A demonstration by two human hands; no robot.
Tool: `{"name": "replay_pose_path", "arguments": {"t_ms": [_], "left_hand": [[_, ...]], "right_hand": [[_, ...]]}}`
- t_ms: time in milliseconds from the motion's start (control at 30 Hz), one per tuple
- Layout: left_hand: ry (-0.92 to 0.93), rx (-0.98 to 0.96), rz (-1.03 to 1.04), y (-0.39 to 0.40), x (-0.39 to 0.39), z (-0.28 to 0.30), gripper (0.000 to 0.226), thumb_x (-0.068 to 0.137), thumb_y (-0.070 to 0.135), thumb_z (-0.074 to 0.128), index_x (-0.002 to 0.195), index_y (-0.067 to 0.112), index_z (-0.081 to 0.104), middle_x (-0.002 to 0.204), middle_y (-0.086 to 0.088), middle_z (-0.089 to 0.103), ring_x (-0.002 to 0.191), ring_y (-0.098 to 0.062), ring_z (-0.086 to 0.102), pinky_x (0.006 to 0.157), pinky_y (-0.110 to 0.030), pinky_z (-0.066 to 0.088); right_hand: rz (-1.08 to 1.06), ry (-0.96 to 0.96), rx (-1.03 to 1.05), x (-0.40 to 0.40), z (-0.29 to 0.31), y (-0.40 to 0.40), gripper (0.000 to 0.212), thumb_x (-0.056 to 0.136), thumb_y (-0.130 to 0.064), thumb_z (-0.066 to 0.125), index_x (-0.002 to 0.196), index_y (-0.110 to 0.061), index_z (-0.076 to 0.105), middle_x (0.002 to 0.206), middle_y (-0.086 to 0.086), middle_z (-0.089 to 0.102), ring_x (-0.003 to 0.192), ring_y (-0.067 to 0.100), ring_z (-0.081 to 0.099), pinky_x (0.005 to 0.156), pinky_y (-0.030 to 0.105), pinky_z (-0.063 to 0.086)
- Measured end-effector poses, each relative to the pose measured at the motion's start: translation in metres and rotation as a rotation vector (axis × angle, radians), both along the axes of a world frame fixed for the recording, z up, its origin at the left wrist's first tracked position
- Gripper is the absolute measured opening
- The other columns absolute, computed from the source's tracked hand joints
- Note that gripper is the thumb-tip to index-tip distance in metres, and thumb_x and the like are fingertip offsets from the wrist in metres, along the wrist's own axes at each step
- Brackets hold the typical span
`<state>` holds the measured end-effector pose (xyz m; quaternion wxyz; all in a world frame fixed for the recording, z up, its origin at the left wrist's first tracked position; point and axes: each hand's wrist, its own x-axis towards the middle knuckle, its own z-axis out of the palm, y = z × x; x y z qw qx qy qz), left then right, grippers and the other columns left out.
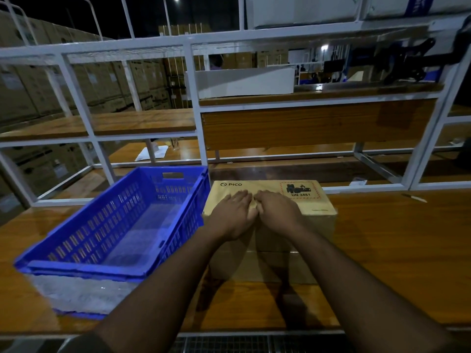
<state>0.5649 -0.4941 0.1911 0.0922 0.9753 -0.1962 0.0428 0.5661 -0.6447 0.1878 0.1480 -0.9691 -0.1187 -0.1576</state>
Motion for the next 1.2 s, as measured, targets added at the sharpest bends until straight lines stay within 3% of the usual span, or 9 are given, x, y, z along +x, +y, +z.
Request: {"name": "replay_pose_path", "arguments": {"t_ms": [67, 233, 400, 567, 733, 867, 933, 1000, 1200], "left_hand": [[0.01, 0.001, 0.018, 0.003, 0.002, -0.001, 0.062, 0.108, 0.046, 0.024, 0.161, 0.013, 0.019, 0.169, -0.007, 0.015, 0.155, -0.017, 0.012, 0.124, -0.033, 0.009], [0.02, 0.051, 0.131, 0.02, 0.015, 0.0, 0.073, 0.105, 0.059, 0.024, 0.162, 0.015, 0.014, 0.17, -0.005, 0.01, 0.156, -0.02, 0.01, 0.124, -0.035, 0.009], [0.005, 0.033, 0.128, 0.023, 0.022, -0.003, 0.076, 0.103, 0.063, 0.026, 0.161, 0.015, 0.017, 0.169, -0.005, 0.012, 0.155, -0.02, 0.012, 0.124, -0.037, 0.012], [0.009, 0.029, 0.151, 0.033, 0.027, -0.003, 0.078, 0.102, 0.064, 0.025, 0.162, 0.015, 0.013, 0.17, -0.006, 0.009, 0.156, -0.02, 0.01, 0.124, -0.038, 0.011], [0.102, -0.026, 0.202, 0.035, 0.032, 0.001, 0.079, 0.101, 0.066, 0.023, 0.162, 0.018, 0.008, 0.17, -0.001, 0.001, 0.156, -0.019, 0.003, 0.122, -0.048, 0.018], [0.109, -0.057, 0.224, 0.032, 0.033, 0.001, 0.08, 0.101, 0.066, 0.025, 0.162, 0.018, 0.008, 0.17, 0.001, -0.001, 0.156, -0.018, 0.002, 0.119, -0.052, 0.025], [0.086, -0.106, 0.259, 0.03, 0.031, -0.001, 0.083, 0.1, 0.068, 0.029, 0.162, 0.017, 0.009, 0.17, -0.001, 0.0, 0.156, -0.019, 0.002, 0.119, -0.052, 0.025], [0.073, -0.201, 0.323, 0.03, 0.029, -0.004, 0.09, 0.097, 0.071, 0.033, 0.162, 0.015, 0.009, 0.17, -0.004, 0.0, 0.156, -0.022, 0.002, 0.12, -0.052, 0.023], [0.052, -0.297, 0.486, 0.026, 0.012, -0.008, 0.098, 0.095, 0.073, 0.036, 0.161, 0.009, 0.003, 0.166, -0.018, 0.019, 0.146, -0.036, 0.034, 0.108, -0.049, 0.041]], "right_hand": [[-0.026, 0.021, 0.007, 0.002, 0.0, -0.003, 0.031, 0.099, -0.031, 0.046, 0.123, -0.019, 0.06, 0.121, 0.004, 0.064, 0.107, 0.023, 0.058, 0.087, 0.036, 0.046], [-0.255, 0.049, -0.026, 0.006, -0.002, -0.027, 0.052, 0.098, -0.051, 0.042, 0.131, -0.012, 0.055, 0.134, 0.008, 0.057, 0.123, 0.026, 0.052, 0.112, 0.043, 0.036], [-0.241, 0.07, 0.022, 0.011, 0.0, -0.036, 0.041, 0.099, -0.048, 0.044, 0.118, -0.016, 0.06, 0.118, 0.006, 0.063, 0.106, 0.023, 0.057, 0.098, 0.04, 0.044], [-0.321, 0.125, 0.018, 0.019, 0.001, -0.052, 0.059, 0.098, -0.058, 0.039, 0.131, -0.011, 0.057, 0.137, 0.01, 0.055, 0.124, 0.028, 0.051, 0.11, 0.043, 0.035], [-0.378, 0.108, 0.052, 0.024, 0.003, -0.058, 0.047, 0.097, -0.054, 0.045, 0.113, -0.014, 0.064, 0.12, 0.008, 0.063, 0.108, 0.025, 0.057, 0.095, 0.041, 0.044], [-0.45, 0.121, -0.02, 0.026, 0.002, -0.055, 0.064, 0.096, -0.061, 0.038, 0.135, -0.012, 0.054, 0.143, 0.012, 0.05, 0.132, 0.03, 0.045, 0.111, 0.051, 0.03], [-0.503, 0.15, -0.003, 0.025, 0.001, -0.056, 0.075, 0.095, -0.065, 0.037, 0.146, -0.01, 0.043, 0.155, 0.018, 0.035, 0.143, 0.035, 0.031, 0.113, 0.05, 0.03], [-0.547, 0.176, 0.062, 0.024, 0.0, -0.057, 0.082, 0.093, -0.068, 0.04, 0.15, -0.009, 0.037, 0.158, 0.022, 0.029, 0.144, 0.039, 0.029, 0.113, 0.048, 0.033], [-0.581, 0.018, 0.116, 0.002, 0.0, -0.056, 0.063, 0.093, -0.06, 0.048, 0.134, -0.012, 0.049, 0.137, 0.018, 0.051, 0.124, 0.035, 0.049, 0.1, 0.044, 0.045]]}}
